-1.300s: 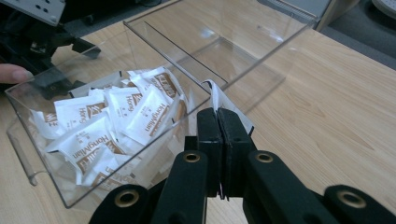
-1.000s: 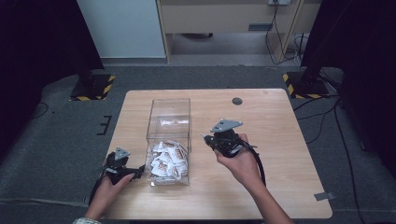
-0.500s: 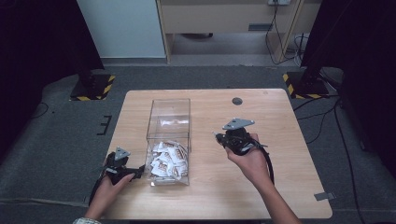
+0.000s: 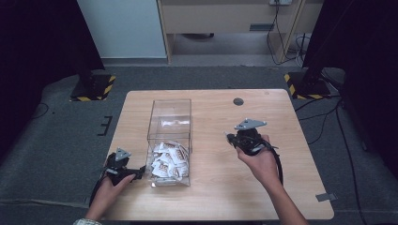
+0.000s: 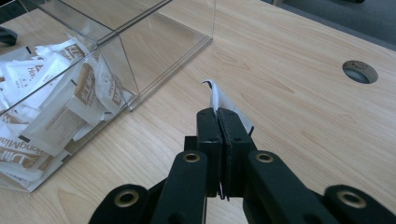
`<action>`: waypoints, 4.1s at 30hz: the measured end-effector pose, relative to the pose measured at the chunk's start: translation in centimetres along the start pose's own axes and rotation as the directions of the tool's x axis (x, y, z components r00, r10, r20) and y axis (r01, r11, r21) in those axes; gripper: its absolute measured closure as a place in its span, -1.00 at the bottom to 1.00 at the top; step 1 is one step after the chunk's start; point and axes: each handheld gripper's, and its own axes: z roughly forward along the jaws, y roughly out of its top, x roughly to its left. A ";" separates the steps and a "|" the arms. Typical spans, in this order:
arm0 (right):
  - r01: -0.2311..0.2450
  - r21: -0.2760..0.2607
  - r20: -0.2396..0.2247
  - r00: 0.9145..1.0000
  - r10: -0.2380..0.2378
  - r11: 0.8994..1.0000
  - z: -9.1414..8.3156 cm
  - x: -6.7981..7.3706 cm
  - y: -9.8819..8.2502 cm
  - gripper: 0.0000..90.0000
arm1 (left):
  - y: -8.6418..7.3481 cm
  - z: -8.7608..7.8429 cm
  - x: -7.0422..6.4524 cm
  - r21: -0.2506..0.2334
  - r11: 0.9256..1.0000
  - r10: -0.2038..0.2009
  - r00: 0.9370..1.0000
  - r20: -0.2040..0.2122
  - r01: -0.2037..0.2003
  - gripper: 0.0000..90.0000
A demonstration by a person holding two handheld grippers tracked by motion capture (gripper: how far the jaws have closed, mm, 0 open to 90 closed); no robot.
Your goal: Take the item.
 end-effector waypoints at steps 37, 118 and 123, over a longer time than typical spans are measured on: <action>-0.047 0.036 0.072 0.996 0.045 0.998 2.0 -3.6 -0.4 0.97 | 0.0 0.0 0.0 0.000 1.000 0.002 1.000 0.000 -0.002 -1.00; -0.119 0.118 0.069 0.991 0.111 0.986 7.1 -4.3 -2.1 0.40 | 0.0 0.0 0.0 0.000 1.000 0.002 1.000 0.000 -0.002 -1.00; -0.114 0.098 0.061 0.992 0.109 0.989 6.8 -4.2 -1.8 0.32 | 0.0 0.0 0.0 0.000 1.000 0.002 1.000 0.000 -0.002 -1.00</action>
